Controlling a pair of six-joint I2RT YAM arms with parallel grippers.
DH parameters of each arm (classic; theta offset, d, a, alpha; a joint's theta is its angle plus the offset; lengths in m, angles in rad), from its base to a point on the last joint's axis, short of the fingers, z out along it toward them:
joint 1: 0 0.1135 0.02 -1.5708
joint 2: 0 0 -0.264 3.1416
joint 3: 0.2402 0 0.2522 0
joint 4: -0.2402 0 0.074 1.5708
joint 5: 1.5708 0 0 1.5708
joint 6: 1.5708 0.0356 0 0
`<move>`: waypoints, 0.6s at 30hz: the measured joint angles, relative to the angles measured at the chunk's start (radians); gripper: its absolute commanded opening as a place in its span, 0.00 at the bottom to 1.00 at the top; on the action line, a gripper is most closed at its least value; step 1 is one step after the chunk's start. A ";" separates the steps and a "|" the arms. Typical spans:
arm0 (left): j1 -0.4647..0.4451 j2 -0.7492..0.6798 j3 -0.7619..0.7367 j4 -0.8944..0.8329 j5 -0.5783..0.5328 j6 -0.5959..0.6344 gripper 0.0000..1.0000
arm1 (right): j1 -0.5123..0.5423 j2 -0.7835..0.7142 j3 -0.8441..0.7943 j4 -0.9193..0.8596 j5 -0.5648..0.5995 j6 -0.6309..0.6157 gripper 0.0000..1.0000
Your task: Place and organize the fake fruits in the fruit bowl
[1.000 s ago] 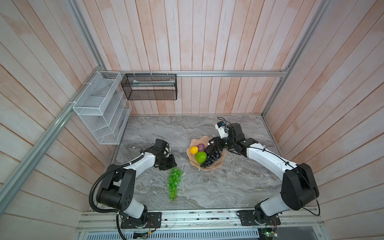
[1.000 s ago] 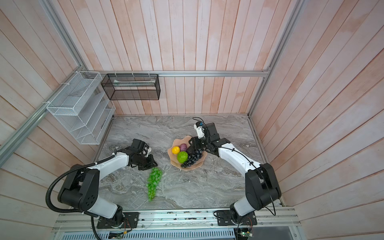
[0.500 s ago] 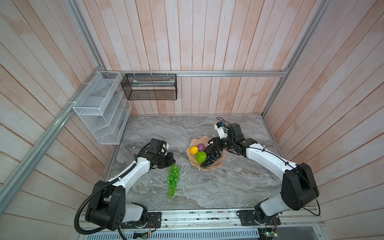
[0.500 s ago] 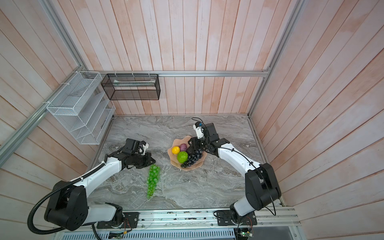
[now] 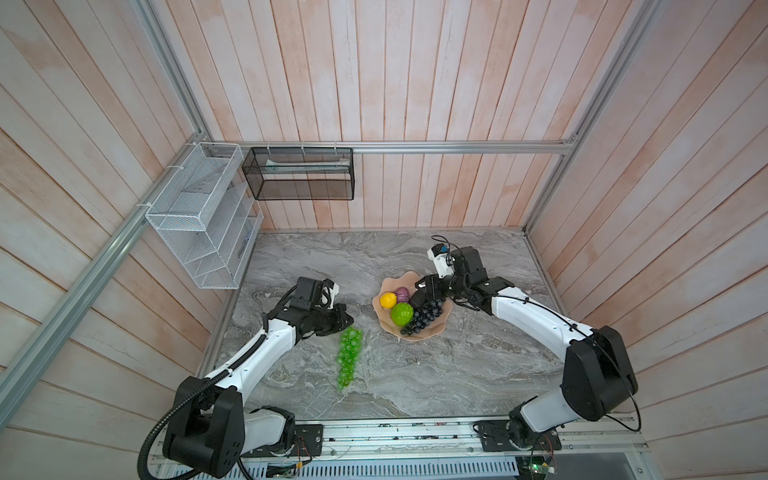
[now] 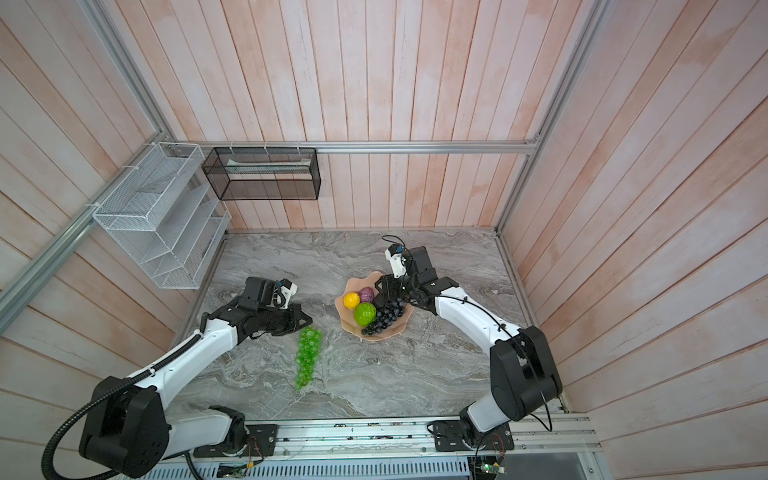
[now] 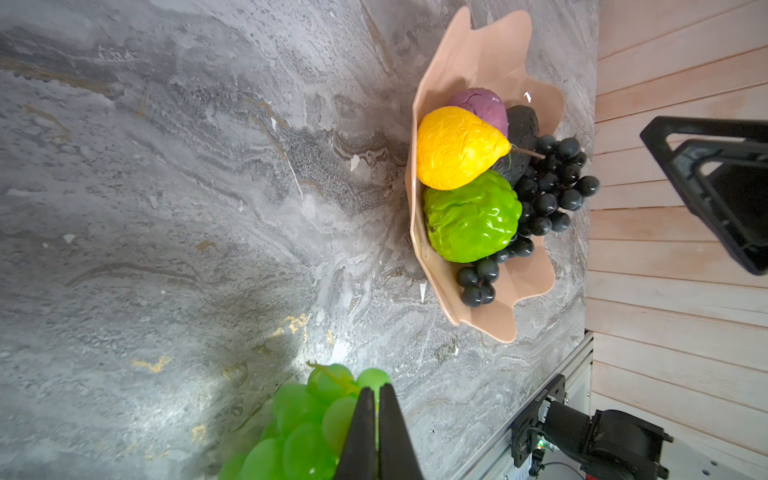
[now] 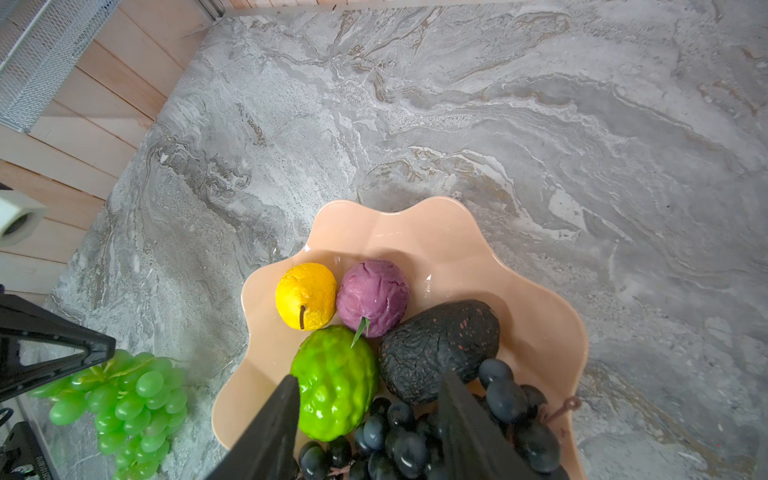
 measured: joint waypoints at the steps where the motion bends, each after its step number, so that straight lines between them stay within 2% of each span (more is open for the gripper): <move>1: -0.002 0.010 0.000 0.007 0.001 0.000 0.09 | 0.002 0.000 0.000 0.000 0.000 0.000 0.54; 3: -0.009 0.038 -0.002 0.026 0.000 0.002 0.21 | 0.005 0.000 0.000 0.000 0.000 0.000 0.54; 9: -0.024 0.077 -0.002 0.045 -0.014 0.004 0.42 | 0.010 0.000 0.000 0.000 0.013 0.000 0.54; 18: -0.022 0.072 0.011 0.043 -0.069 0.012 0.54 | 0.010 0.003 0.000 -0.002 0.021 0.000 0.54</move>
